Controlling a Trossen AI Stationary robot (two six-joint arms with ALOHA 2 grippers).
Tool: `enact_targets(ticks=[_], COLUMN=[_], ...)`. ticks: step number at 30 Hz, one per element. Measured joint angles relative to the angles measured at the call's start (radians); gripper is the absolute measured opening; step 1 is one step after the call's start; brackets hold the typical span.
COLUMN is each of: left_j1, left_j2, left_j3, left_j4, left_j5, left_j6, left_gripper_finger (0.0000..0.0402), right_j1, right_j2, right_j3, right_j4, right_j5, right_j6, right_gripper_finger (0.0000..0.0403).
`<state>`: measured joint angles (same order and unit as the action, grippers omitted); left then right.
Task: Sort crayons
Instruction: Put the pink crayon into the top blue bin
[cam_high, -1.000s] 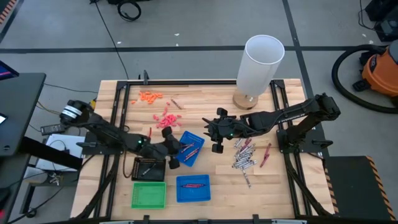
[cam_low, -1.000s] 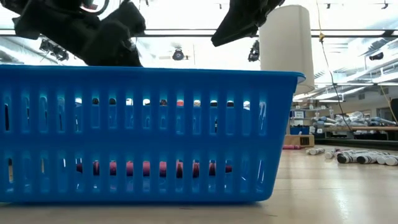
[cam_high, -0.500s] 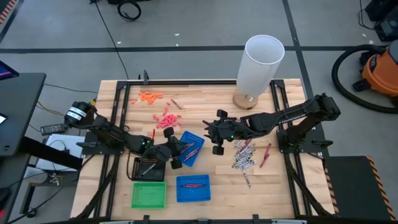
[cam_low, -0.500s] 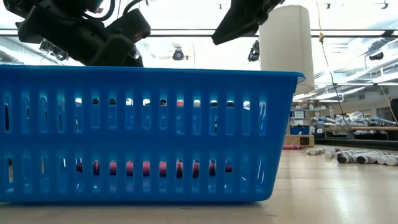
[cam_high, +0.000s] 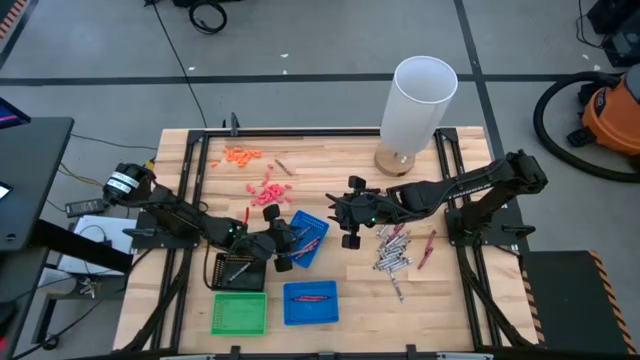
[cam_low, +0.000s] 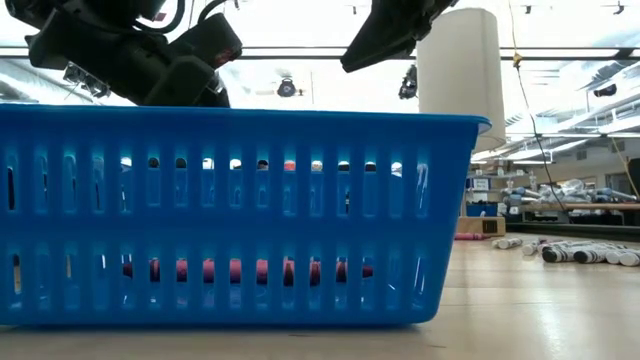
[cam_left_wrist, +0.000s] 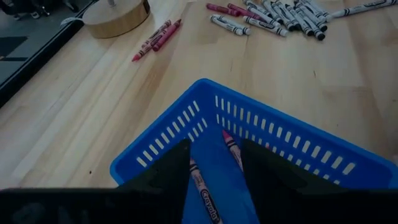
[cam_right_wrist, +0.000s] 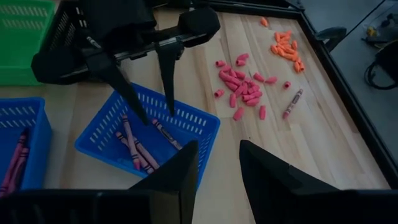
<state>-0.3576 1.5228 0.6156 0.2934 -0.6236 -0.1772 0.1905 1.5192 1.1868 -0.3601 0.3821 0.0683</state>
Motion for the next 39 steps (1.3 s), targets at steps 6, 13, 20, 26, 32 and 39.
enact_targets(ticks=[6, 13, 20, 26, 32, 39], left_j1=[-0.015, -0.023, 0.0, 0.047, 0.097, 0.247], left_j2=[-0.059, -0.156, -0.242, -0.281, -0.29, -0.289], left_j3=[-0.001, -0.001, -0.001, -0.001, -0.018, -0.067], left_j4=[-0.026, -0.1, -0.222, -0.263, -0.255, -0.265], left_j5=[0.0, -0.011, -0.011, -0.011, -0.011, 0.14], left_j6=[0.065, 0.145, 0.173, 0.217, 0.268, 0.275], left_gripper_finger=[0.0155, 0.0155, 0.0155, 0.0155, 0.0155, 0.0155], right_j1=[-0.004, -0.045, -0.102, -0.158, -0.217, -0.249], right_j2=[0.0, 0.001, 0.001, 0.001, 0.0, 0.0], right_j3=[-0.072, -0.155, -0.21, -0.27, -0.334, -0.348], right_j4=[0.035, 0.095, 0.098, 0.134, 0.256, 0.261], right_j5=[0.055, 0.063, 0.03, -0.015, -0.084, -0.121], right_j6=[0.0, 0.003, 0.007, 0.031, 0.029, 0.032], right_gripper_finger=[0.0126, 0.0126, 0.0126, 0.0126, 0.0126, 0.0126])
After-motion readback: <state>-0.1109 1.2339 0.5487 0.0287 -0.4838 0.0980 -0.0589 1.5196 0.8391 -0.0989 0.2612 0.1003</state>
